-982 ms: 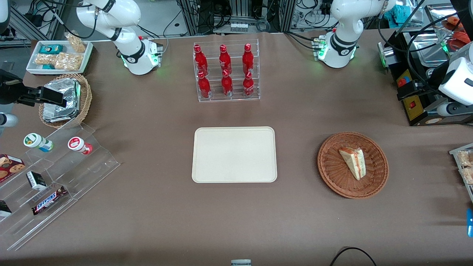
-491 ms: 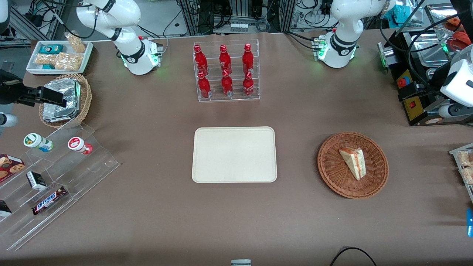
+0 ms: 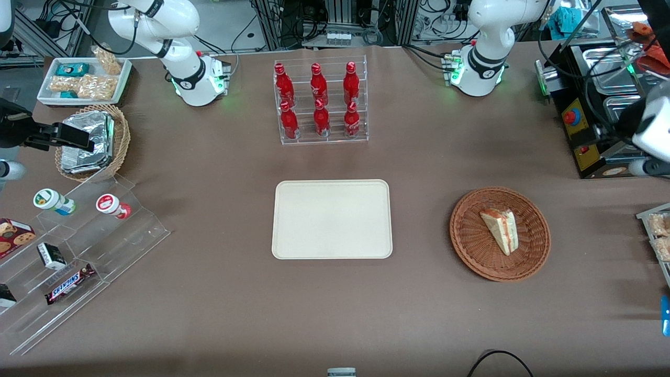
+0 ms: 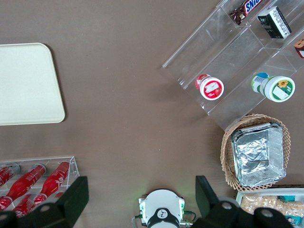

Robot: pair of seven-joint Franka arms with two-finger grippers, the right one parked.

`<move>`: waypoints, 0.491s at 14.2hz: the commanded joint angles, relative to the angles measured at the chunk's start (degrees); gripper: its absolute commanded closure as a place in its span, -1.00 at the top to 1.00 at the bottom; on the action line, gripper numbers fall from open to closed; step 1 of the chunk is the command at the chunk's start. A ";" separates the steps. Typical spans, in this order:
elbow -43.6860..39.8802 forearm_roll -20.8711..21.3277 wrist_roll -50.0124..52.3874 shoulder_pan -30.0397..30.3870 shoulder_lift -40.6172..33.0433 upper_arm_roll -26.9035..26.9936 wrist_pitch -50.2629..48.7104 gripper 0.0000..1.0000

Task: Place sandwich from basket to tray
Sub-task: 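Move the open left gripper down over the sandwich in the wicker basket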

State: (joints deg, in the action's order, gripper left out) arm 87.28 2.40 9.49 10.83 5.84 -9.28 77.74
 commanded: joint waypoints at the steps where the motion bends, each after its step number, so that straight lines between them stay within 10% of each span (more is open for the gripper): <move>1: 5.32 -0.82 0.44 0.07 3.04 1.02 7.29 1.00; 7: 23.55 -4.33 10.61 -0.28 3.55 0.93 33.86 1.00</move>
State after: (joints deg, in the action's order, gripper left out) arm 107.95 -0.96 15.27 10.80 10.24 -8.16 108.06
